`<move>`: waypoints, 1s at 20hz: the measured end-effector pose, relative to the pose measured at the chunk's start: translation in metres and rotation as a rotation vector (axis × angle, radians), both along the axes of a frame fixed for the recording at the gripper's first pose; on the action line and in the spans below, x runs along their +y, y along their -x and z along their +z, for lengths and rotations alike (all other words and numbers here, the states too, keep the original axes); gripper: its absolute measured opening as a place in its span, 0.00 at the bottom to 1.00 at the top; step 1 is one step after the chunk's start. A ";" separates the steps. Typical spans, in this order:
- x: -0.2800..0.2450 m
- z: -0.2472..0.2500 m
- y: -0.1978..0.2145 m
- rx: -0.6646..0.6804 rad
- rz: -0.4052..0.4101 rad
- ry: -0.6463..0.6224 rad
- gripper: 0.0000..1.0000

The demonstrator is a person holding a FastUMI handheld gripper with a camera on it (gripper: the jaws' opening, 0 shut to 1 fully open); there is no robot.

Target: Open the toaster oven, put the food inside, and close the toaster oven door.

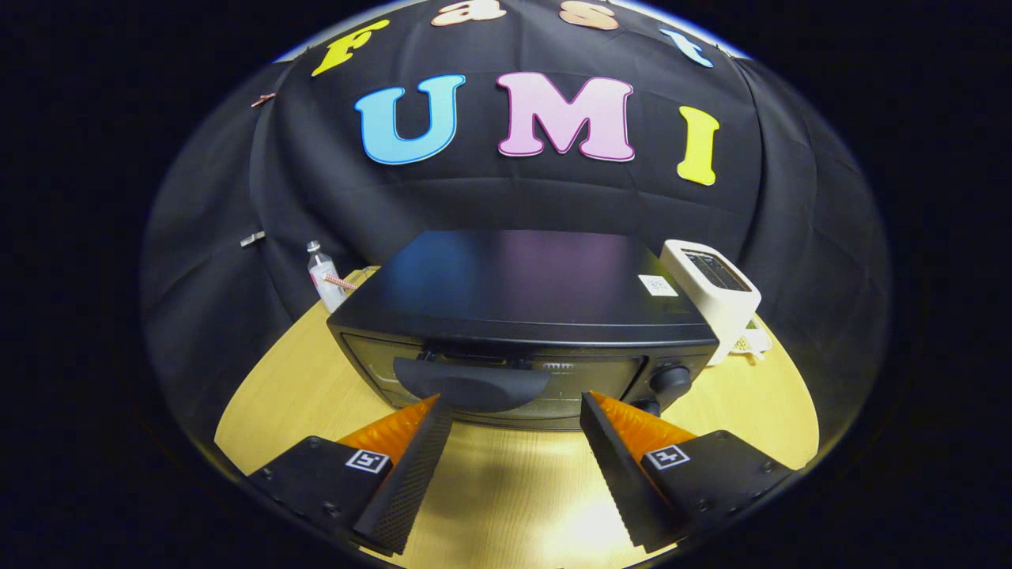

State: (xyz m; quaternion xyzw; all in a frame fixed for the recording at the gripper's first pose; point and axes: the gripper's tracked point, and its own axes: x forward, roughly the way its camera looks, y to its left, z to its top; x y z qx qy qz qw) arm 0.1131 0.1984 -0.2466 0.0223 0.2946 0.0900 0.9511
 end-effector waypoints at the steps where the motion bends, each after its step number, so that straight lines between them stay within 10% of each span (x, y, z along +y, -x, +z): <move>1: -0.005 0.004 0.002 -0.006 0.002 -0.001 1.00; 20: -0.120 0.261 0.061 -0.441 -0.070 -0.091 1.00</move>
